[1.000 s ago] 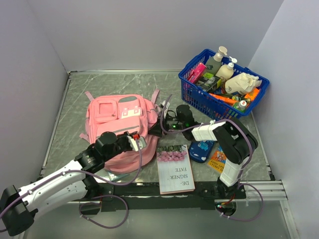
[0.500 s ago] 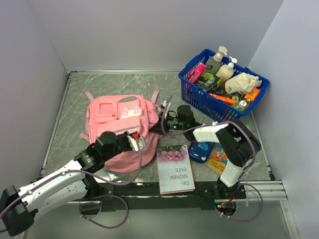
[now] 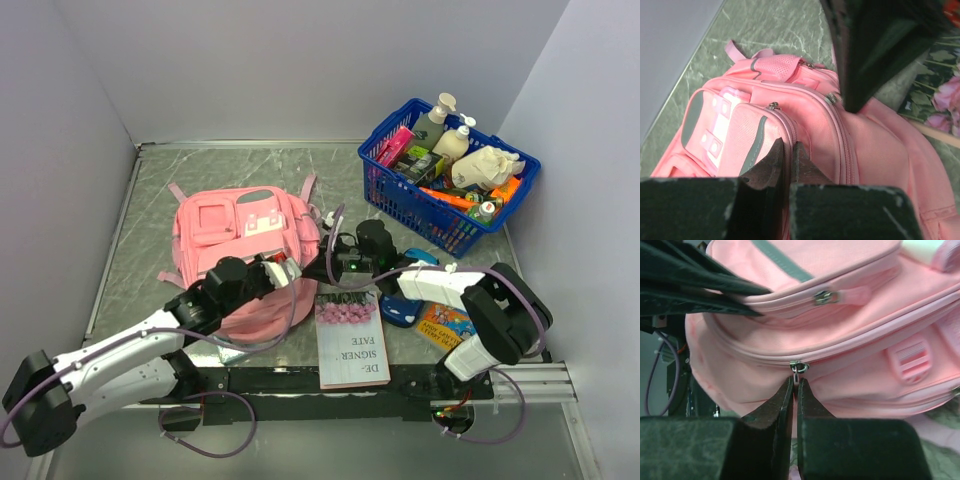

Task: Pack the student bag
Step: Unzip the student bag at the center of the board.

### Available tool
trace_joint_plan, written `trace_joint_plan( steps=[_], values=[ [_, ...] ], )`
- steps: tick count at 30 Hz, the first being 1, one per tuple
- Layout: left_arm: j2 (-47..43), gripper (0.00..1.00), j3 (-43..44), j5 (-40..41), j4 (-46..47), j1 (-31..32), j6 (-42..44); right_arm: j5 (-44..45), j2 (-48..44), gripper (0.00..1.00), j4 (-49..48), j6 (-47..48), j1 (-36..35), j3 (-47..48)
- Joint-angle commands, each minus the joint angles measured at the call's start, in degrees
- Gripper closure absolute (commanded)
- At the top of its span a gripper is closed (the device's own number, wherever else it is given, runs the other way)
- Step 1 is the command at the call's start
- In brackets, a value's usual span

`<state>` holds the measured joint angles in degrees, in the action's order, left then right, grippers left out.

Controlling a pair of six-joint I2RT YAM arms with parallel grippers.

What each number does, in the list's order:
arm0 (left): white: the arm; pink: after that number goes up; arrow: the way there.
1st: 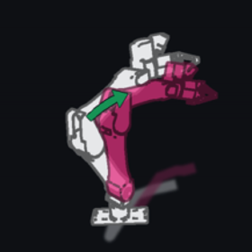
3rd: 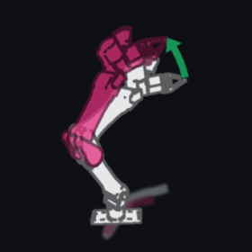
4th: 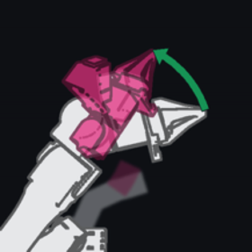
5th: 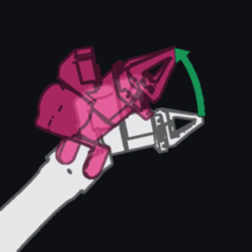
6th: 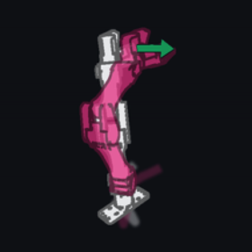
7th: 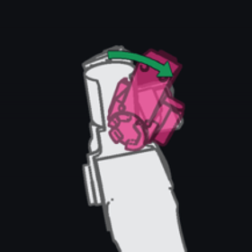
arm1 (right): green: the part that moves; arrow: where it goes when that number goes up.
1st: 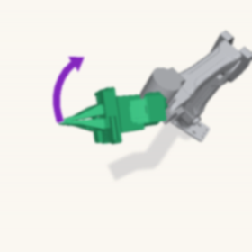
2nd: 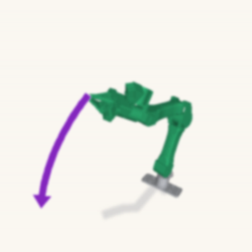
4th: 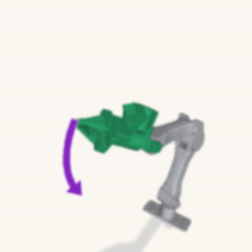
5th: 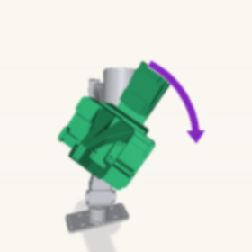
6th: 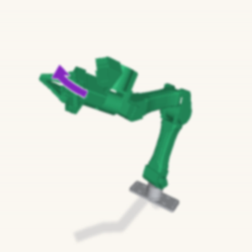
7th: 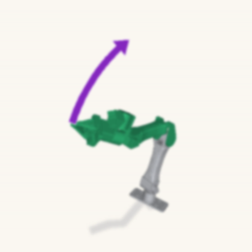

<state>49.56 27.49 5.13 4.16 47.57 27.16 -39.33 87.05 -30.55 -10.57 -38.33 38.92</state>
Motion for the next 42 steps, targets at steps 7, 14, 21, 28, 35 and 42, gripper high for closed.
trace_joint_plan(
  steps=[7,14,21,28,35,42],
  values=[
    [10.3,0.99,11.6,10.7,1.2,-1.5,-15.7,4.2,-8.4,1.00,7.9,1.6,-5.5,-1.4],
    [21.1,0.99,28.8,7.7,-13.6,-4.6,-31.1,17.2,-13.5,1.00,8.0,3.3,-9.3,-2.7],
    [35.1,0.99,43.6,8.9,-23.8,-7.7,-36.5,24.5,-15.6,1.00,11.1,7.2,-11.2,-2.2],
    [42.9,0.99,54.2,9.1,-29.2,-11.6,-37.2,26.8,-13.2,1.00,14.0,9.7,-14.7,2.0],
    [44.0,0.99,54.9,9.3,-27.3,-16.4,-37.9,27.5,-10.1,1.00,16.4,10.0,-18.3,6.3],
    [49.8,0.99,64.9,8.0,-28.8,-19.6,-38.8,27.8,-4.9,1.00,19.6,11.9,-22.9,11.6]
  ],
)
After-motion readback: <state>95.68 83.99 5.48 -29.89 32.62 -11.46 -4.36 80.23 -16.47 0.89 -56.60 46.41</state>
